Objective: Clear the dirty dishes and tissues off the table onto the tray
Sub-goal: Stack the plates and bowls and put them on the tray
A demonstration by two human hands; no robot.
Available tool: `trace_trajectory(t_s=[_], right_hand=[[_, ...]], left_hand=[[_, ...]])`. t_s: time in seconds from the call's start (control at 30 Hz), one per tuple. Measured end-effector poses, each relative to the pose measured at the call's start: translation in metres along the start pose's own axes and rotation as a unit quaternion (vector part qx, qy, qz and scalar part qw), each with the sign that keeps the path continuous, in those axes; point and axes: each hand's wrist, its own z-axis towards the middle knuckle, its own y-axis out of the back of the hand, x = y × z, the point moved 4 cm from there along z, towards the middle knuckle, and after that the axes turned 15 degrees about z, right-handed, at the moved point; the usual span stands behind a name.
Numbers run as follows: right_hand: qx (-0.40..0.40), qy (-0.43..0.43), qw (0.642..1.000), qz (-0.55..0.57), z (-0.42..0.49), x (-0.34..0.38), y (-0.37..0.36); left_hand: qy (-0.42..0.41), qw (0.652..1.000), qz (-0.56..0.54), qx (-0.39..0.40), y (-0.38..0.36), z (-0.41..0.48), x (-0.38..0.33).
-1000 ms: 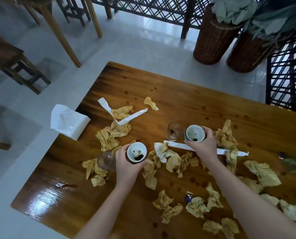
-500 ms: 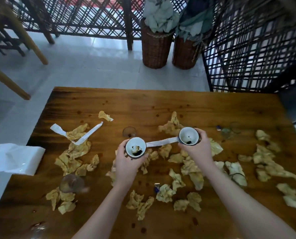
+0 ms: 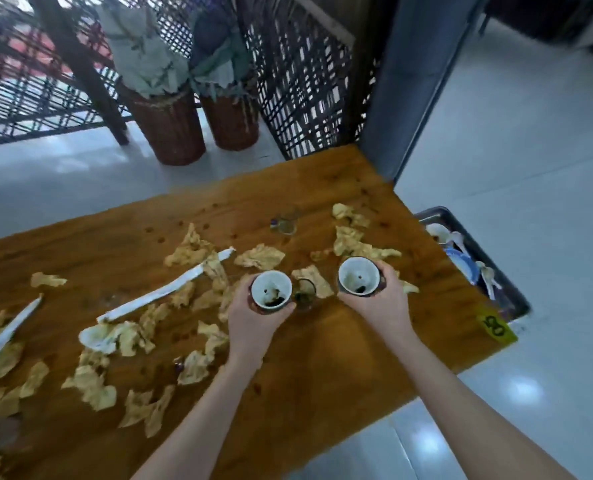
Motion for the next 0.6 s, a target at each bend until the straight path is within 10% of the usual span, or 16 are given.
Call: trace_trajectory(t_s=[0.6], right_hand=[[-0.133,-0.006,0.987,0.084,-0.028,-0.059,0.303]], left_hand=[[-0.117,0.989,0.002,0.089,-0.205,-0.109,-0.182]])
